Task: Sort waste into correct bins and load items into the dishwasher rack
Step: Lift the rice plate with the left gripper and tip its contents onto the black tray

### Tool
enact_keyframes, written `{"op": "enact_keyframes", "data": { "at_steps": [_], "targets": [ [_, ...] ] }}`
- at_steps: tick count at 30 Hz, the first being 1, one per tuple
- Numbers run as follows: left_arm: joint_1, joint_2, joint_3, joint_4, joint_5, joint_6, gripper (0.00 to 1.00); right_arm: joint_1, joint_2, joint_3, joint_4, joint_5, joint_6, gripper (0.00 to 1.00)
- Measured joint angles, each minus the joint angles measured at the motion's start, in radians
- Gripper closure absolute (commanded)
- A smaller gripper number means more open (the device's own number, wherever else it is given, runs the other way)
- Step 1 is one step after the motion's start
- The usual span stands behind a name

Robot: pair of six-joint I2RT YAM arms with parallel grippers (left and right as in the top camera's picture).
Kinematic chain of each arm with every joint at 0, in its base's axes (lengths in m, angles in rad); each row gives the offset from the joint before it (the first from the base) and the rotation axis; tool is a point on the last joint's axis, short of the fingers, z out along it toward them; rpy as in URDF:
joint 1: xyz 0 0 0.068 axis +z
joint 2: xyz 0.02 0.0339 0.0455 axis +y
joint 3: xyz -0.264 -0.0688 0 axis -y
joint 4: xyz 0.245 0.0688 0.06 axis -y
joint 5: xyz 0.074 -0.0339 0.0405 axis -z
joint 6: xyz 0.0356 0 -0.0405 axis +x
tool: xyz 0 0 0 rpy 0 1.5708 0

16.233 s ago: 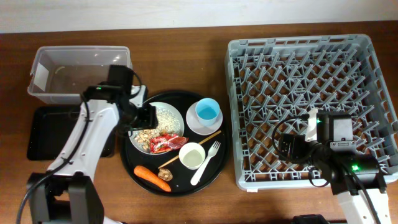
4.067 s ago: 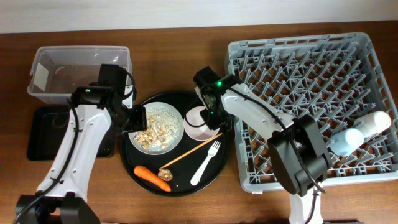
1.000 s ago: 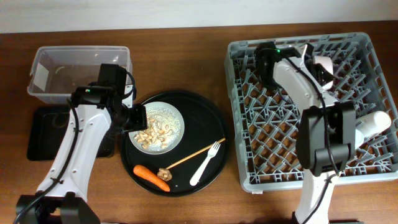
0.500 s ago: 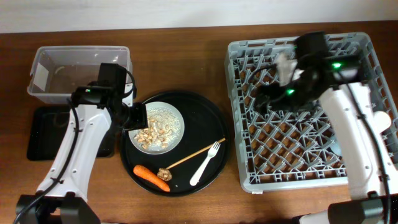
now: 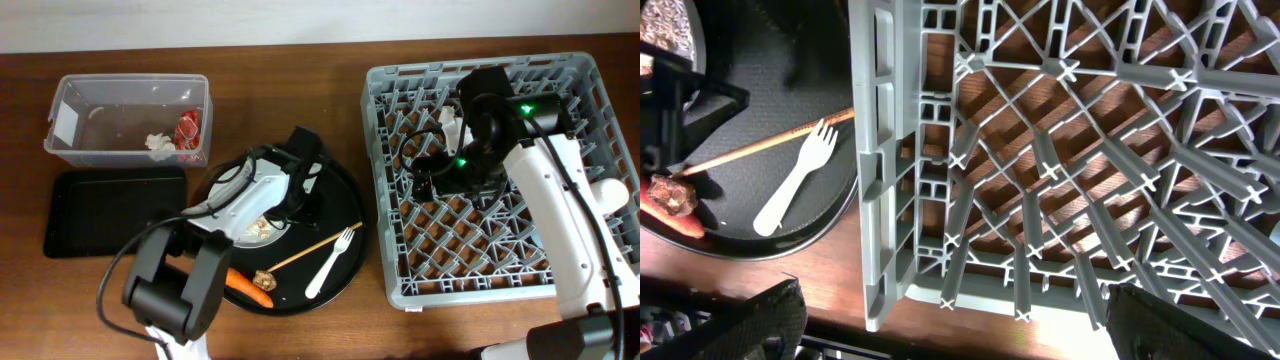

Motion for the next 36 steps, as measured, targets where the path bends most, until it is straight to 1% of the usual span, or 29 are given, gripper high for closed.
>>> {"op": "enact_keyframes", "data": {
  "at_steps": [3,4,6,7,8,12,16,20,21,24,28,31,34,36],
  "targets": [
    [0.001,0.029,0.0,0.018,-0.009,0.0,0.39,0.0,0.0,0.0,-0.001,0.0,0.0,0.01],
    [0.001,0.029,0.0,0.02,-0.008,0.0,0.45,0.0,0.0,0.0,-0.001,0.0,0.0,0.01],
    [0.001,0.029,0.0,0.022,-0.015,-0.001,0.64,0.0,0.0,0.0,-0.001,0.002,0.0,0.01],
    [0.002,0.029,0.0,0.02,-0.023,0.0,0.81,0.0,0.0,0.0,-0.001,0.003,-0.001,0.01],
    [0.003,0.029,0.0,0.015,-0.033,0.0,0.87,0.0,0.0,0.0,-0.001,0.003,0.0,0.01],
    [-0.005,0.03,0.0,0.007,-0.086,0.0,0.88,0.0,0.0,0.0,-0.013,0.003,0.0,0.01],
    [-0.005,0.03,0.002,0.011,-0.14,-0.001,0.99,0.0,0.0,0.0,-0.039,0.003,0.0,0.01],
    [-0.012,0.029,0.008,-0.009,-0.235,-0.004,0.99,0.0,0.0,0.0,-0.046,0.003,0.0,0.01],
    [-0.012,0.029,0.009,-0.034,-0.266,-0.003,0.99,0.0,0.0,0.0,-0.047,0.003,0.0,0.01],
    [-0.012,0.034,0.045,-0.124,-0.297,-0.003,0.99,0.0,0.0,0.0,-0.047,0.003,0.0,0.01],
    [-0.013,0.045,0.165,-0.262,-0.301,-0.004,0.99,0.0,0.0,-0.001,-0.047,0.003,0.0,0.01],
    [-0.013,0.049,0.24,-0.381,-0.349,-0.035,1.0,0.0,0.0,-0.001,-0.047,0.003,0.0,0.01],
    [-0.013,0.046,0.25,-0.403,-0.36,-0.06,0.99,0.0,0.0,-0.001,-0.047,0.003,-0.001,0.01],
    [-0.011,0.005,0.25,-0.425,-0.366,-0.065,1.0,0.0,0.0,-0.001,-0.047,0.003,0.0,0.01]
  ]
}}
